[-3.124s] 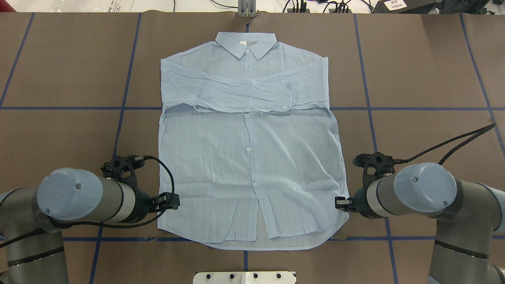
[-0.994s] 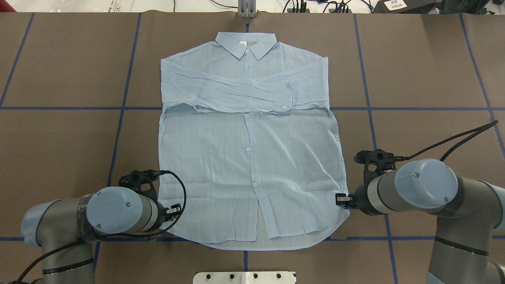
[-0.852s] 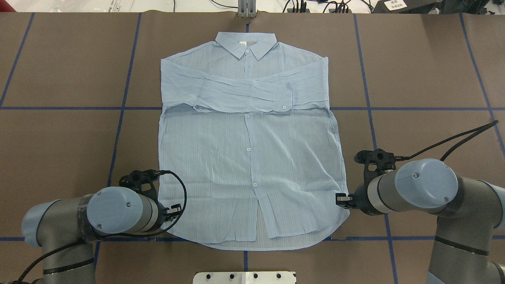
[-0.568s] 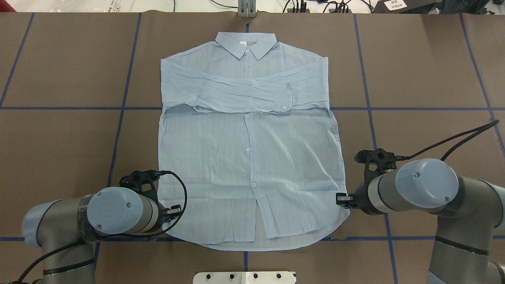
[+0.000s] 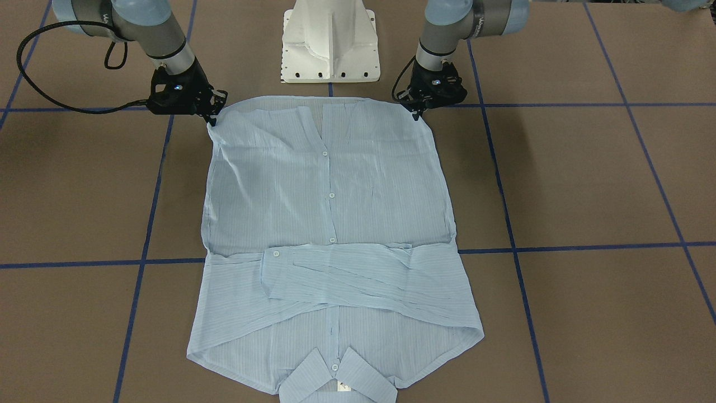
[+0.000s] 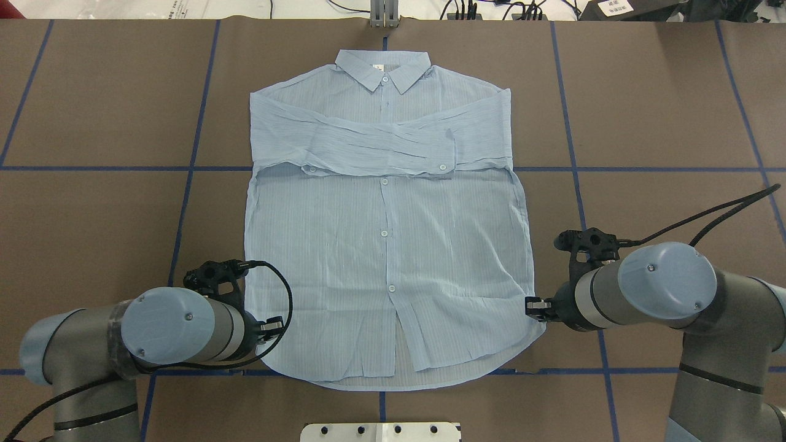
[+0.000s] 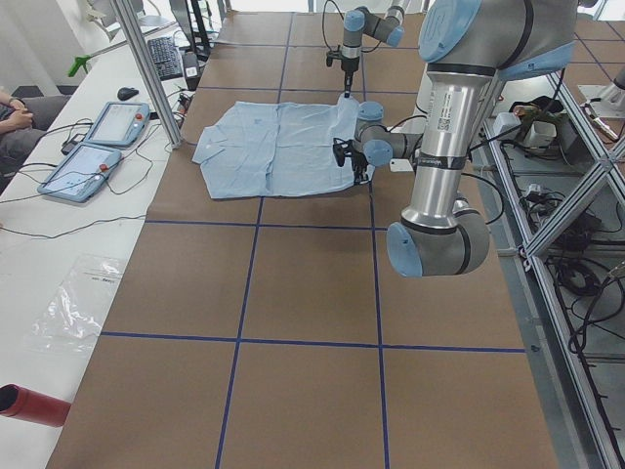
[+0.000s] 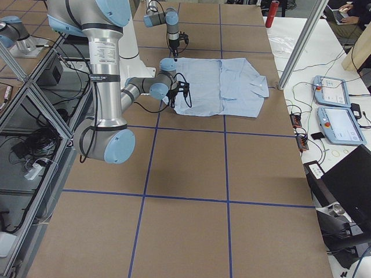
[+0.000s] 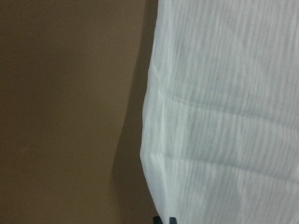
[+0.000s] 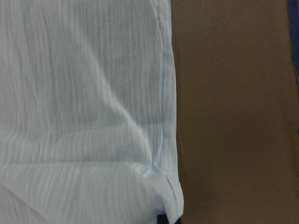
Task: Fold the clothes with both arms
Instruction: 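Lift the hem with both grippers and fold it toward the collar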
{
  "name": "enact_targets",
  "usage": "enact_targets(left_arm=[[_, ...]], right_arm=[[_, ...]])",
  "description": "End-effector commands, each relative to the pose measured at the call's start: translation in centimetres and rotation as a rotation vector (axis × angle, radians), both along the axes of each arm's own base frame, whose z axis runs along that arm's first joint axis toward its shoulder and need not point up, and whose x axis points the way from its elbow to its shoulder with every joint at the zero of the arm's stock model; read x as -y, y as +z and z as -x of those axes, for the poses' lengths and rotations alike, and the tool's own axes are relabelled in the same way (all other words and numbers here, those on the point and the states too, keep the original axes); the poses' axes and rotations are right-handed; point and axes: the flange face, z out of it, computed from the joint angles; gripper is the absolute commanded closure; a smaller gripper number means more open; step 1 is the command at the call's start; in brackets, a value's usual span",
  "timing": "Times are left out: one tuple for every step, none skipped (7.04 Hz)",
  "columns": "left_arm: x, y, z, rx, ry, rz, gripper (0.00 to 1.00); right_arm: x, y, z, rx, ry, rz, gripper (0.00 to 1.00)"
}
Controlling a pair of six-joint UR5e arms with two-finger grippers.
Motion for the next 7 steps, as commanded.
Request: enact_targets(left_arm=[[1.5,-2.5,2.9,-0.036,-0.035,-0.01,1.0],[2.5,-2.6,3.6,-0.032,-0.025,-0.046,1.0],[3.1,-2.5,4.0,-0.027,-0.02,-0.068,1.0],[3.4,-2.4,4.2,-0.025,-0.024,-0.07,1.0],[3.5,-2.4,4.4,-0.023,-0.011,-0.086,1.0],[3.9,-2.2,4.7,-0.02,-0.016,-0.086,1.0],[4.1,-2.2,4.9,-0.02,-0.021,-0.085,1.0]], right_arm=[[2.5,-1.2,-2.3,0.037,0.045,0.008,1.0],[4.2,-1.9,-4.0,0.06,0.069,0.014,1.0],[5.0,-2.1,-5.1,0.074,0.072,0.028,1.0],[5.9,-2.3,-6.0,0.084,0.083,0.042,1.0],[6.5,-2.3,-6.7,0.091,0.089,0.05,1.0],[7.1,-2.5,-7.3,0.099,0.099,0.056,1.0],[7.7,-2.6,-8.1,0.109,0.101,0.071,1.0]])
